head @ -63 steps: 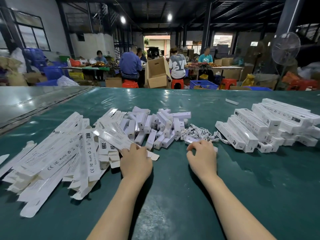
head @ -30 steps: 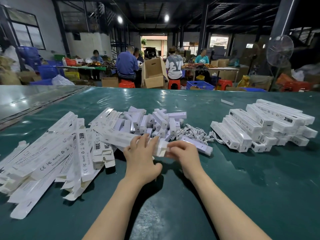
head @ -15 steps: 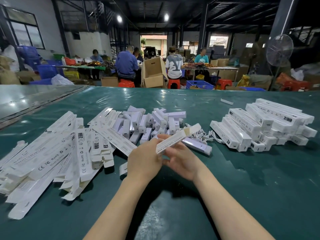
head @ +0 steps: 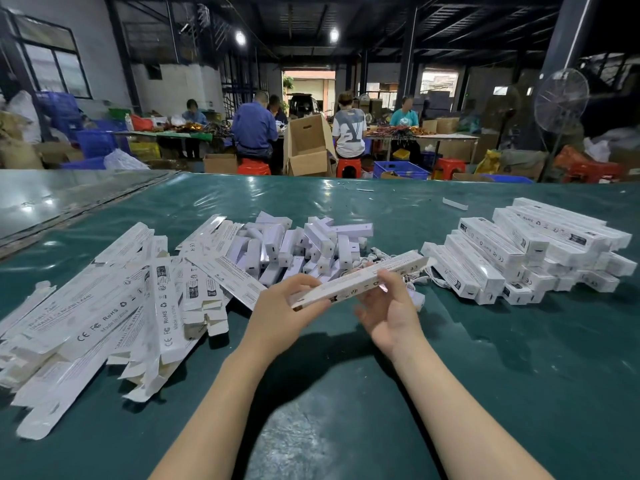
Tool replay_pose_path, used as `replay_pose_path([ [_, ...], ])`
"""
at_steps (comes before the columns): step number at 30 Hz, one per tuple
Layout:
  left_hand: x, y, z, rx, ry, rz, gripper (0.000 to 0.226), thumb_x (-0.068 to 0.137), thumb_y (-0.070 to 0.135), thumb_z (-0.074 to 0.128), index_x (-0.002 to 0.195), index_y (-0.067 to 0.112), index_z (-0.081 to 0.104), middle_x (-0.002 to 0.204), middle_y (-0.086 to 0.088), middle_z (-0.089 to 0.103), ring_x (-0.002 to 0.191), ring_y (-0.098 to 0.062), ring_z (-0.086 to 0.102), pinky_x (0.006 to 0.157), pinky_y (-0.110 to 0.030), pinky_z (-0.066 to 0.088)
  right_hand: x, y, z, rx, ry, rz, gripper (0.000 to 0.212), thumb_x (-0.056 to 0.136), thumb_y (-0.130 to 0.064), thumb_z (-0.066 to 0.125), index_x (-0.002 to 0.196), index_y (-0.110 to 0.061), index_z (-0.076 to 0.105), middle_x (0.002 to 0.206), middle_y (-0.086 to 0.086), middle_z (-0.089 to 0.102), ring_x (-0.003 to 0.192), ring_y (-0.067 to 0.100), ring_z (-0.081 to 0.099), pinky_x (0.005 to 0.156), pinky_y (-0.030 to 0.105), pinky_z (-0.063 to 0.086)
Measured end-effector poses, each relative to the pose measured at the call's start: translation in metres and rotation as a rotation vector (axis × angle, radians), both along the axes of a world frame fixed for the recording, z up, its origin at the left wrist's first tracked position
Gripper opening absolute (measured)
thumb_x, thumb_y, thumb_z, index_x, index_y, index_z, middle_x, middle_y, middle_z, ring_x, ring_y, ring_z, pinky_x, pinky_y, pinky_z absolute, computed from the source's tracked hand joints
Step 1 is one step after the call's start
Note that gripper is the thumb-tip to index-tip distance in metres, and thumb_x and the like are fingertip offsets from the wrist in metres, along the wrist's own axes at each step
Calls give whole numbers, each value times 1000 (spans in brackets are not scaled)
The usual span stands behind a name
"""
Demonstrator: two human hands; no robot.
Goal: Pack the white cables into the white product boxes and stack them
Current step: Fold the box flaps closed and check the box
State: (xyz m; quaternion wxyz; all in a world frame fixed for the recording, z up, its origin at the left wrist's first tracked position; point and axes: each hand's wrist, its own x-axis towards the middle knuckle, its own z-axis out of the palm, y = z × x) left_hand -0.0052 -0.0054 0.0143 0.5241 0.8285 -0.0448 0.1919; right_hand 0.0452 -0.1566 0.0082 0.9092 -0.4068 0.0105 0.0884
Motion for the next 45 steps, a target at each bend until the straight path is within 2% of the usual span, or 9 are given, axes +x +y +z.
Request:
replay_pose_path([
  [6,3,-10,-8,-32,-42,24,28,73,10,74,80,32,58,82,16,65,71,7,59,64,-8,44,-3,-2,0,-80,-35,82,26,63,-29,65,88,-21,59,70,-3,70,49,10,61,30,14,27],
  [12,7,-8,-5,-721,13,-70,21,79,-5,63,86,13,55,74,4,70,66,-9,66,61,-22,55,3,-8,-1,-14,4,-5,4,88,-20,57,87,-17,57,57,-3,67,38,7,56,30,13,34],
  [17,8,-11,-7,-743,39,-78,17,80,-8,60,85,9,58,86,-10,67,79,-21,64,63,-21,55,5,-9,-4,15,36,-71,4,88,-19,59,87,-16,57,53,-1,66,35,7,53,35,15,43],
  [25,8,-20,-7,-973,50,-172,26,79,-16,52,81,9,57,75,-1,68,65,-10,66,58,-21,55,5,-13,-3,117,107,107,12,90,-16,50,82,-13,58,56,-2,66,39,7,56,36,14,43],
  [29,8,-19,-9,-892,53,-167,35,80,-22,47,75,11,53,65,3,68,63,-8,66,51,-18,52,2,-13,0,148,101,236,10,77,-10,54,83,-16,59,55,-4,63,36,4,51,36,14,44],
  [35,9,-17,-9,-872,34,-154,43,79,-23,49,64,14,64,60,3,66,60,-7,65,52,-18,52,1,-18,-1,401,97,288,63,38,13,76,94,-15,68,70,7,67,36,1,37,33,11,40],
  [37,8,-13,-7,-696,-31,-117,47,72,-23,58,55,19,70,57,0,61,54,-7,58,50,-16,49,1,-17,0,340,125,250,53,47,8,67,92,-20,60,58,-1,60,34,0,20,29,8,28],
  [42,4,-14,-4,-224,-148,-57,52,65,-25,54,50,22,68,74,7,60,66,4,55,61,-12,43,5,-15,0,233,292,69,17,80,-25,65,70,-16,53,48,-5,52,24,2,24,23,11,19],
  [45,2,-17,-5,-273,-70,-81,48,69,-22,58,55,23,68,74,5,66,69,1,60,62,-13,48,5,-17,1,250,297,29,18,87,-23,59,72,-16,54,50,-2,62,22,3,23,26,11,28],
])
